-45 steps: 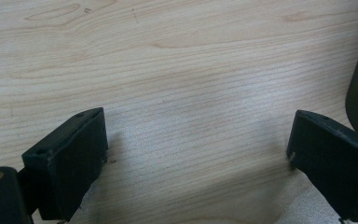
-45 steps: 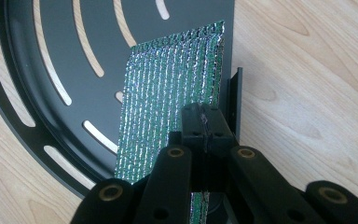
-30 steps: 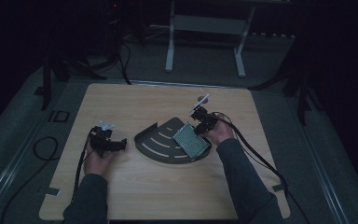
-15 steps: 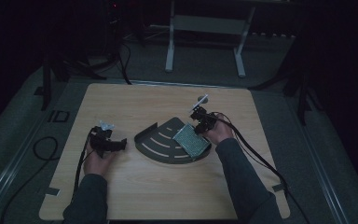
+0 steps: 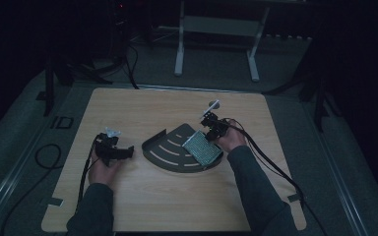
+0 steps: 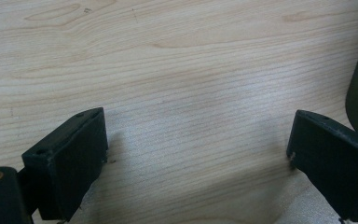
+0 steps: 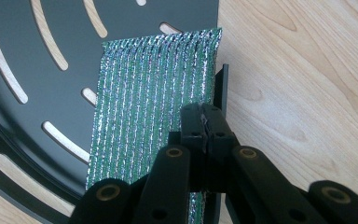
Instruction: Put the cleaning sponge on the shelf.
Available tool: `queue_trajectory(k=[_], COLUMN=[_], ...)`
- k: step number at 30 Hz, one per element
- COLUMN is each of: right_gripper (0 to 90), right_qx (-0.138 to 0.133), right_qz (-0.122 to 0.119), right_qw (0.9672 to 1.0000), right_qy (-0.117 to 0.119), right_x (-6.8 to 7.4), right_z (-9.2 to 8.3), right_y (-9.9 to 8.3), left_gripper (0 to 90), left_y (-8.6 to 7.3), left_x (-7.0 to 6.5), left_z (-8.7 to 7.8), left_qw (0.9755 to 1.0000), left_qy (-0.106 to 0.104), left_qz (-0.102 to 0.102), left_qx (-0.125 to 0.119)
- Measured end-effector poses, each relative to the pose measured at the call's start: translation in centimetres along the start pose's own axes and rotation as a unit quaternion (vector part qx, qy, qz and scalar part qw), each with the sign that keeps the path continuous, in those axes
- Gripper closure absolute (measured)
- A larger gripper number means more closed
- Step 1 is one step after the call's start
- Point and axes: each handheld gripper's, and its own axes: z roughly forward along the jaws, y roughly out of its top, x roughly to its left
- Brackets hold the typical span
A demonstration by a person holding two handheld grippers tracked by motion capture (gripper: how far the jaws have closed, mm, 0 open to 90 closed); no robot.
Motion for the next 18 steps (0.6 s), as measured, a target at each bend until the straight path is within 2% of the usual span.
queue_trajectory(k=[7,13,18], right_gripper=[86.4,71.5,63.7], right_qx=[-0.005,-0.022,-0.039], right_qz=[0.003,0.008,0.02], right_qw=[1.0,0.9997,0.999], right_qy=[-0.001,-0.002,0.001], right_x=[-0.2,-0.7,-1.4], right_z=[-0.4,-1.3,-2.4], right_y=[-0.2,-0.8,-1.7], left_gripper=[5.5,5.6,5.6], left_y=[0.0,0.0,0.0], left_x=[0.0,0.0,0.0], left_z=[0.0,0.0,0.0], left_qw=[1.0,1.0,1.0], left_qy=[0.0,0.0,0.0], left_qz=[0.0,0.0,-0.001], left_qx=[0.0,0.0,-0.001])
